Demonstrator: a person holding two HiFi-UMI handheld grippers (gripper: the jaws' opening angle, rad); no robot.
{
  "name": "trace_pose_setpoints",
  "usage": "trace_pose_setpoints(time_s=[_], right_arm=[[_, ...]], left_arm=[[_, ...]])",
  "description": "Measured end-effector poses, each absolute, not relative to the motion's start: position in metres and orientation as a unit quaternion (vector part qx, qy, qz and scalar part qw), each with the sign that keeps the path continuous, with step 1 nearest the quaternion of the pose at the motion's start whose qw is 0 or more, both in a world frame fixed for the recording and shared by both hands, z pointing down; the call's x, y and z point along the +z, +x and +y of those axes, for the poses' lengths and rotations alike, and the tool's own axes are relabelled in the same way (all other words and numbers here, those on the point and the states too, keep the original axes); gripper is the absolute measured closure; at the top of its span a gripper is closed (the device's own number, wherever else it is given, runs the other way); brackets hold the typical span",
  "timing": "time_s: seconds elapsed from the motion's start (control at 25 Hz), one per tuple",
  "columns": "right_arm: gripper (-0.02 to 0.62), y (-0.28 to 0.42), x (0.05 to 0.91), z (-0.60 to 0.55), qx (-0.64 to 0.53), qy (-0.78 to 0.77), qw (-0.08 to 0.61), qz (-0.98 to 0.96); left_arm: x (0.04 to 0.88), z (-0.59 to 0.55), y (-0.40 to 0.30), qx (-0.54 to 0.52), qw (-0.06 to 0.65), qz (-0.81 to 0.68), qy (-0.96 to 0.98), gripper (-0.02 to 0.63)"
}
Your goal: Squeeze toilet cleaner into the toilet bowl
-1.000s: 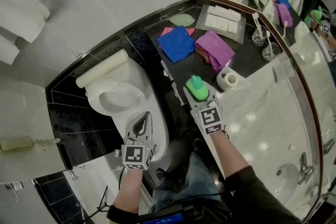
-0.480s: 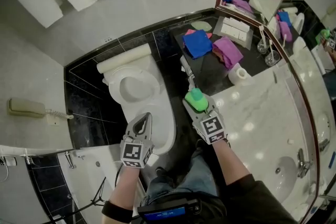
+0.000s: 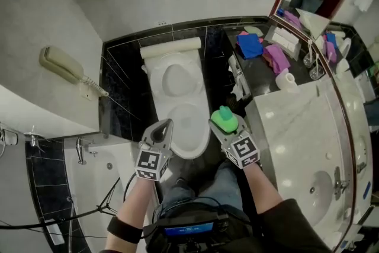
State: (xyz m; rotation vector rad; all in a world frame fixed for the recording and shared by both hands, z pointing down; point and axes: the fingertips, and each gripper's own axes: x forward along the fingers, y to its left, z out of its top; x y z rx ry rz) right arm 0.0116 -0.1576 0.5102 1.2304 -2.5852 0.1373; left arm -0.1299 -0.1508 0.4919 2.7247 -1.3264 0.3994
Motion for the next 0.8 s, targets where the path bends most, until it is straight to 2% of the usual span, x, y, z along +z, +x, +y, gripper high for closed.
trace_pose_setpoints(time_s=[0.32, 0.8], right_arm=[[0.414, -0.045, 0.488, -0.087, 0.057, 0.380, 0.151, -0.911], [0.414, -0.052, 0.487, -0.047, 0.044, 0.290, 0.159, -0.943]], left_arm=[[0.464, -0.096, -0.169, 0.117, 0.058, -0.457, 0.880, 0.606], [0.456, -0.052, -0.171, 0.109, 0.058, -0.514, 0.849, 0.606]])
